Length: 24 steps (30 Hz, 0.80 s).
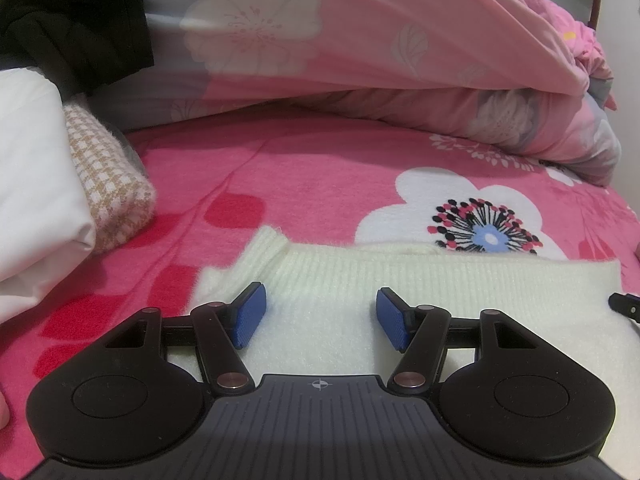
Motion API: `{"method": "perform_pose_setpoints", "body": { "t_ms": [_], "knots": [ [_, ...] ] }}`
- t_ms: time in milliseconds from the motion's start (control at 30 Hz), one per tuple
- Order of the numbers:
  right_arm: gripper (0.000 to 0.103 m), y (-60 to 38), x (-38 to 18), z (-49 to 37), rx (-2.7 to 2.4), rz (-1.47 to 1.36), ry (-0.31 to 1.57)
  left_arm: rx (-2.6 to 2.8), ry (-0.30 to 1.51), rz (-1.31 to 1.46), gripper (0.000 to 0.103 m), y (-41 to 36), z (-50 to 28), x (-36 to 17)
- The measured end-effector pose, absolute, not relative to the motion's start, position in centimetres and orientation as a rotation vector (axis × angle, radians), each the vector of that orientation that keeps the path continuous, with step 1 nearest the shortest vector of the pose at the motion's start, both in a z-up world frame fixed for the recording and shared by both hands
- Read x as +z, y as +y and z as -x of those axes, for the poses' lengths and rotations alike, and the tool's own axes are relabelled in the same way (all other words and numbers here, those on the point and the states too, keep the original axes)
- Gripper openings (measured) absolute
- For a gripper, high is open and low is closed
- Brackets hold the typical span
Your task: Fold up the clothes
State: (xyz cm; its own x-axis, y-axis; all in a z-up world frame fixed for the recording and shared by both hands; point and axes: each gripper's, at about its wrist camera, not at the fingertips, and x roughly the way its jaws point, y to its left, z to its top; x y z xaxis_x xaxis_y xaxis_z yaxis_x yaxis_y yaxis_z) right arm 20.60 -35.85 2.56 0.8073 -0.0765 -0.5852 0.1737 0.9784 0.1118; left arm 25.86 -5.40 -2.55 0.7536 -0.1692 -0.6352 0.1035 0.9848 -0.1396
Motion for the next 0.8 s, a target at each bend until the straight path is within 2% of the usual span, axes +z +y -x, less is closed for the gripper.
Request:
{"method": "perform_pose_setpoints", "body": {
  "t_ms": [800],
  "knots": [
    [0.040, -35.83, 2.58, -20.61, -0.133, -0.160, 0.612, -0.154, 0.707, 0.095, 0.062, -5.46, -25.84, -2.60]
  ]
}}
